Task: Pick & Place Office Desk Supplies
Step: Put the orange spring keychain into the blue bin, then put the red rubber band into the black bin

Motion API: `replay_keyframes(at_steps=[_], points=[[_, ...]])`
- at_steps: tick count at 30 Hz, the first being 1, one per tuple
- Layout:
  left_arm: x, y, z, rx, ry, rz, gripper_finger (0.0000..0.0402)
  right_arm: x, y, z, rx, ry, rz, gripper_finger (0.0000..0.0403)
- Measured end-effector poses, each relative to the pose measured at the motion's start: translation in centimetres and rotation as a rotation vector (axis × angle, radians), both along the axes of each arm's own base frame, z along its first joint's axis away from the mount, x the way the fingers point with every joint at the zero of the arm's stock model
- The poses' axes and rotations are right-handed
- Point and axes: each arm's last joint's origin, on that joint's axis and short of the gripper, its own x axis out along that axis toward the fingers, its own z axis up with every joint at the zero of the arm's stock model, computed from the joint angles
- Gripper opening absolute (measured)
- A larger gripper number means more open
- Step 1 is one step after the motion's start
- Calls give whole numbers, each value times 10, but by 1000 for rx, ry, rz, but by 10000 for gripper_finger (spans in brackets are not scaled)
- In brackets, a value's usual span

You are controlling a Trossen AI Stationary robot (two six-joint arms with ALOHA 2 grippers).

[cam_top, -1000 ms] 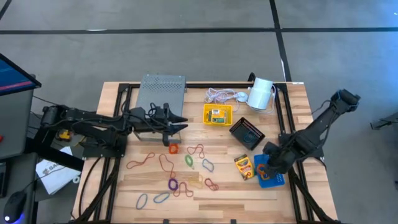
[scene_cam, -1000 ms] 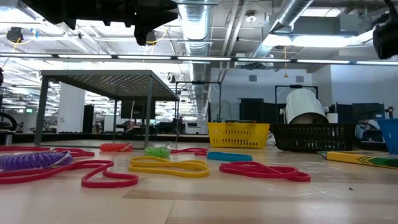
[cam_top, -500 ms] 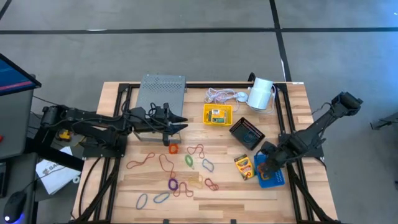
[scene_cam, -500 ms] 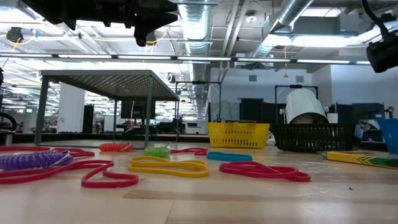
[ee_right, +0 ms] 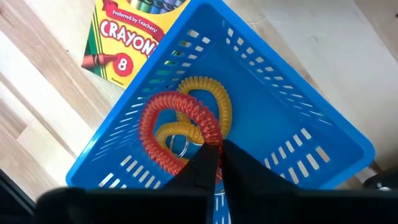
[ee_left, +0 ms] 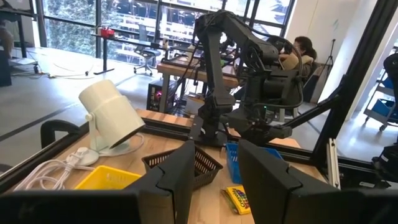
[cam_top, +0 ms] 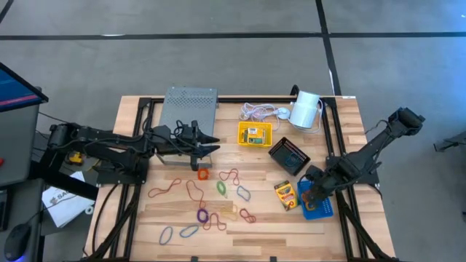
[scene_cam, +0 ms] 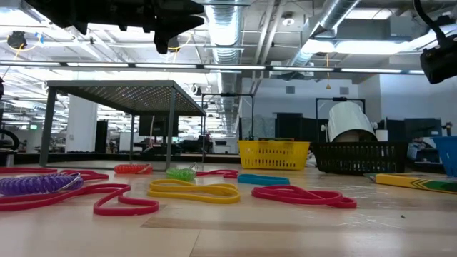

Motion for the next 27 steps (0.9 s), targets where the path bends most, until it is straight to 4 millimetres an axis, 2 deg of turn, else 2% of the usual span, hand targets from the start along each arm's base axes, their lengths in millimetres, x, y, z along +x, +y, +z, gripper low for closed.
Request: replay_keyframes(at_steps=[8, 13, 16, 22, 27], points=[[0, 0, 0, 0, 1, -3, 120, 0, 0, 0, 16, 13, -13, 96], [0, -2, 0, -21, 0, -77, 120, -1, 0, 0, 20, 20, -30, 132], [0, -3, 0, -24, 0, -107, 120, 0, 1, 4, 25, 17, -39, 137], [1, -7, 2, -21, 14, -235, 120, 10, 8, 32, 66, -68, 11, 118], [8, -11, 14, 43, 183, -279, 120, 20, 9, 54, 14, -207, 40, 99]])
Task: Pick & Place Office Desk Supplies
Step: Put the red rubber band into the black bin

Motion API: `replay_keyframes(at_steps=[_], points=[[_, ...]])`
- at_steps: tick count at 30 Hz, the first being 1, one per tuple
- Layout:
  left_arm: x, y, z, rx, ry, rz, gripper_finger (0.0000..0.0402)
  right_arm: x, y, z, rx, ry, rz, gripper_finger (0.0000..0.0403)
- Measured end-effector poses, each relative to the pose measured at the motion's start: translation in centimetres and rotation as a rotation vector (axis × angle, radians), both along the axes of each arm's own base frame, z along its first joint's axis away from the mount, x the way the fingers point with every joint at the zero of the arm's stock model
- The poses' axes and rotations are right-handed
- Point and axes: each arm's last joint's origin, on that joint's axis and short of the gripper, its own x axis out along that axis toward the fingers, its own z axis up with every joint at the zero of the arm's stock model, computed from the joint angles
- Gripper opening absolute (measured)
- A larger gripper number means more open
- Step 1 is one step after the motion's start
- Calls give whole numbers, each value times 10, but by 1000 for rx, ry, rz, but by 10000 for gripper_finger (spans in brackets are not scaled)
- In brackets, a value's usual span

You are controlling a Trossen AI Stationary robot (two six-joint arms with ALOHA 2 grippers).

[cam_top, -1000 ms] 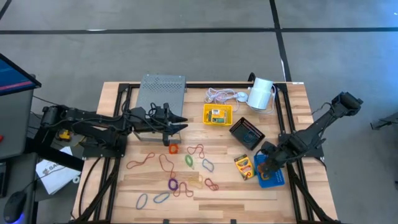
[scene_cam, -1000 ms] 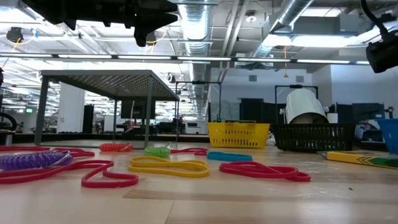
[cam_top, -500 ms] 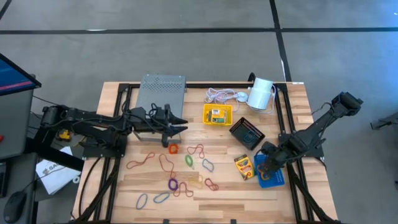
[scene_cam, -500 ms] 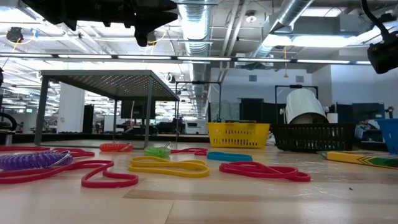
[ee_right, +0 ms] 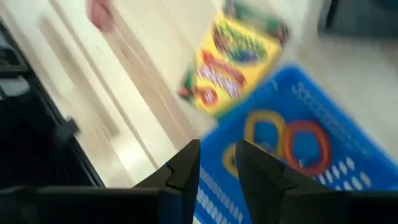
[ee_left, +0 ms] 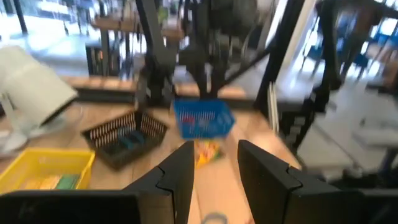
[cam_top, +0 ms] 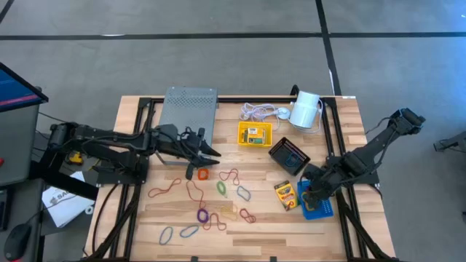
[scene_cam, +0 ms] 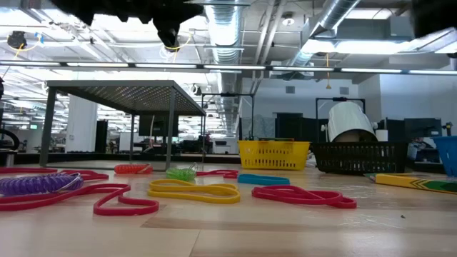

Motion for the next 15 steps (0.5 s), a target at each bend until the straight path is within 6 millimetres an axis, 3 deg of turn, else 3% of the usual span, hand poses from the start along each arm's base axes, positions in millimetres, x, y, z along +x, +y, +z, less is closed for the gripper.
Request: replay_keyframes(at_steps=[7, 15], points=[[13, -7, 15, 59, 250, -15, 120, 23, -9, 8, -68, -174, 30, 86], [54, -16, -13, 133, 487, 18, 120, 53, -21, -3, -153, -198, 59, 78]])
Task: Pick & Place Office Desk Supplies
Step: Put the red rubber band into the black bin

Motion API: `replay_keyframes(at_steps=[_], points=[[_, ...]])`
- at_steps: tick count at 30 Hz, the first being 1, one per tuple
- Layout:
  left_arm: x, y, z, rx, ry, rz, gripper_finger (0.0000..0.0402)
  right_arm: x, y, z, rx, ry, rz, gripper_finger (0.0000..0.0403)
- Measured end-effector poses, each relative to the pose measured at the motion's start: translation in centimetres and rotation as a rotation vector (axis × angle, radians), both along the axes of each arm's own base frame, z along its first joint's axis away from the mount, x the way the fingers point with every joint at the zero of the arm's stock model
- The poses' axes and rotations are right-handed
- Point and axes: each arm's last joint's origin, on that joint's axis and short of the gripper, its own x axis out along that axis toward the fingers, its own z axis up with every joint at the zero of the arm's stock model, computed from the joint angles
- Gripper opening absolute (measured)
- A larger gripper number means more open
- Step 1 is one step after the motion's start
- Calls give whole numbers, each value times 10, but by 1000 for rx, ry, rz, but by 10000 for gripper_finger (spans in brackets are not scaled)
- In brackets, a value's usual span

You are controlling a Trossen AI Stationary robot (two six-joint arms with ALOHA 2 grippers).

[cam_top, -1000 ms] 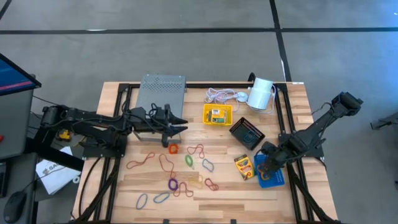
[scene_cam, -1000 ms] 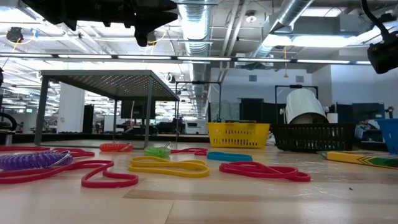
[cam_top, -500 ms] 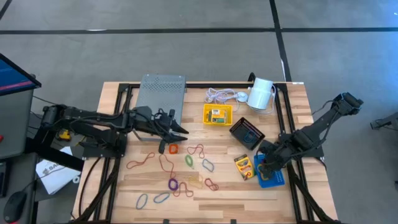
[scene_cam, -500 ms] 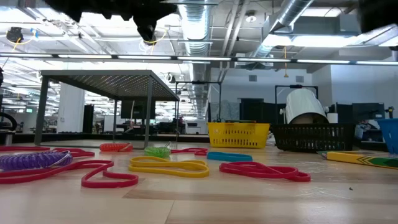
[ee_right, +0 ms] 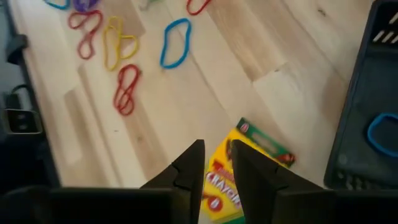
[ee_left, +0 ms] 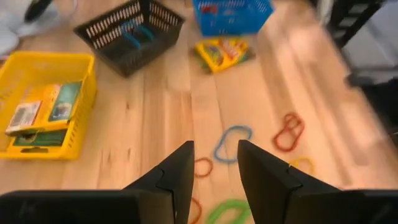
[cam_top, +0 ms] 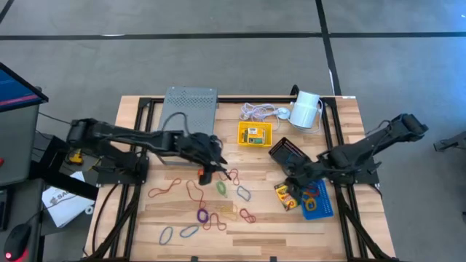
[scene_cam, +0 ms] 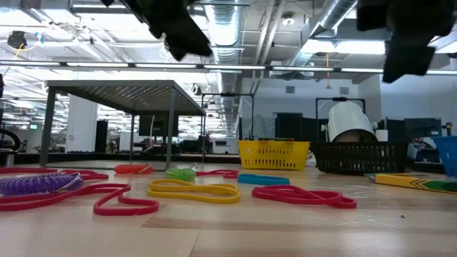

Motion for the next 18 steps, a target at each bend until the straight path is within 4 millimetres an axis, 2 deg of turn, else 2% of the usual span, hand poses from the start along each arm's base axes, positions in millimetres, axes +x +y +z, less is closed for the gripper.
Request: replay_keyframes(at_steps=[8, 18], points=[[37, -8, -27, 46, 155, -12, 120, 20, 0, -23, -81, 72, 53, 76], [67, -11, -55, 198, 396, 24, 120, 44, -3, -53, -145, 144, 76, 76]])
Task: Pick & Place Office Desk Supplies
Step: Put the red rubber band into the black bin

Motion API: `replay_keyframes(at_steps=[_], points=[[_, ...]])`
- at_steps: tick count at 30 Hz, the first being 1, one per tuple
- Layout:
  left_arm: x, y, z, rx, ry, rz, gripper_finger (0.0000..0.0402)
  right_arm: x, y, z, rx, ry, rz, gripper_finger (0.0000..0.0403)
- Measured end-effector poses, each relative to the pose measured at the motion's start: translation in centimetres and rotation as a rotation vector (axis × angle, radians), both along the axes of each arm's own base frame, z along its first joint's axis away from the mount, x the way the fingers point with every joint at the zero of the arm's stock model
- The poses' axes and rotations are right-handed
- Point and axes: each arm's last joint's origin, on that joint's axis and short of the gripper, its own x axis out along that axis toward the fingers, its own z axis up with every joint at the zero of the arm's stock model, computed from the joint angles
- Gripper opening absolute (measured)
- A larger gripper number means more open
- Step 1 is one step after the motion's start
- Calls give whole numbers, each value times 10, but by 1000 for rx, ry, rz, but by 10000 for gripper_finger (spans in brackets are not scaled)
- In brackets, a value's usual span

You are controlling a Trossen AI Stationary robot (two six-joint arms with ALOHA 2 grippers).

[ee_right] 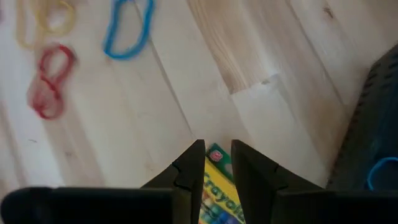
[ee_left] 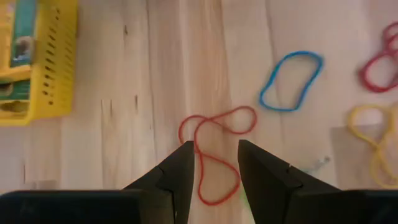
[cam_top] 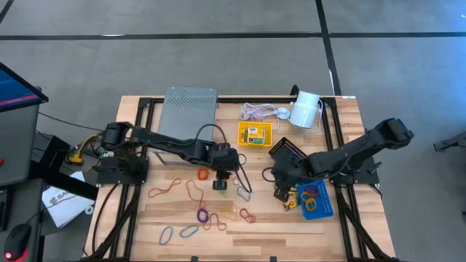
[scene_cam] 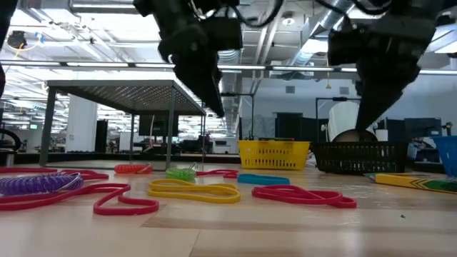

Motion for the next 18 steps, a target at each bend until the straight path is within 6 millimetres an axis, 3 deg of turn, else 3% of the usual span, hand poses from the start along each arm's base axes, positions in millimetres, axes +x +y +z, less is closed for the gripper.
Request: replay_keyframes(at_steps=[6, 18], points=[[9, -1, -16, 21, 44, 7, 120, 5, -4, -9, -16, 34, -18, 76], [16, -2, -42, 25, 101, 11, 120, 4, -9, -3, -110, -19, -60, 76]])
